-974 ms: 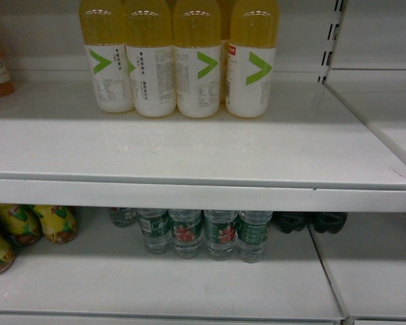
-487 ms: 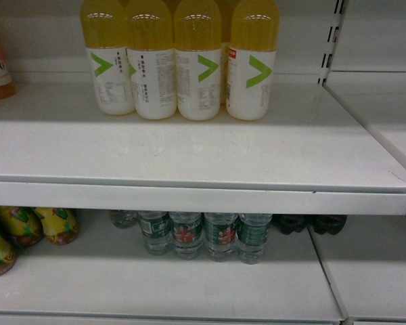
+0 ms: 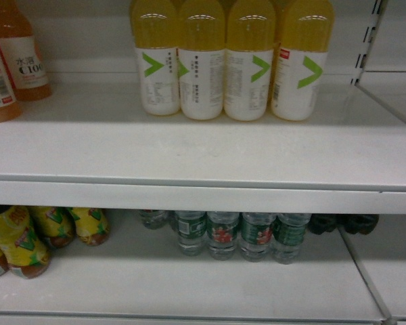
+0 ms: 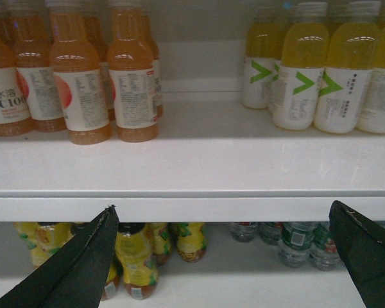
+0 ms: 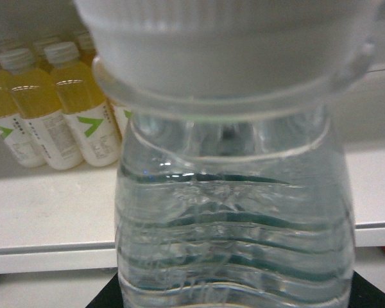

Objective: Move water from second to third shelf

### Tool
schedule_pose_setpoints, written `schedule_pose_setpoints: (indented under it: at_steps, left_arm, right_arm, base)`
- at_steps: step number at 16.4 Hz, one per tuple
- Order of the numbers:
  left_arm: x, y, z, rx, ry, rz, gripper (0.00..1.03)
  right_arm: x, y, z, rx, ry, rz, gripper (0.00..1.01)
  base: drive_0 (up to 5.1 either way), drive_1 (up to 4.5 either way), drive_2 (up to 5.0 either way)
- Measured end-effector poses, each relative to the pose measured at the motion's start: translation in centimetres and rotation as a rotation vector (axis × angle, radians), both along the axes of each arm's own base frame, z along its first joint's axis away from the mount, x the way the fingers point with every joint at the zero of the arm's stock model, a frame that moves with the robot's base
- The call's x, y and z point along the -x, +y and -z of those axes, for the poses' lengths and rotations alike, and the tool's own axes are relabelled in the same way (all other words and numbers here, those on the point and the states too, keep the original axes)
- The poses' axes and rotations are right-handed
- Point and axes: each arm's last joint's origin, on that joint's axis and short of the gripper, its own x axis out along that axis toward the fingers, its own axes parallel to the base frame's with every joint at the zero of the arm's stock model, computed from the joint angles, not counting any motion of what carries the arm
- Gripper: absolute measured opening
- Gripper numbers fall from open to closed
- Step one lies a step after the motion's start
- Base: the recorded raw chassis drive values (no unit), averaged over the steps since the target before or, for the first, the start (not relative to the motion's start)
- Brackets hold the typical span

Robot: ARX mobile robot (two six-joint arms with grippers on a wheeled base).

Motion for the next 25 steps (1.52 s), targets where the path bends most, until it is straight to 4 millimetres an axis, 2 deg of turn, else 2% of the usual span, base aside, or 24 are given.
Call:
schedule_pose_setpoints:
  at_steps: [25]
  left_arm:
    - [0.00,0.00,-0.01,0.000,-0.001,0.000,0.98]
  right_arm:
    - [0.06,0.00,-0.03,0.000,-0.003,-0.001,0.43]
  base:
    - [-4.9,2.48,2.5]
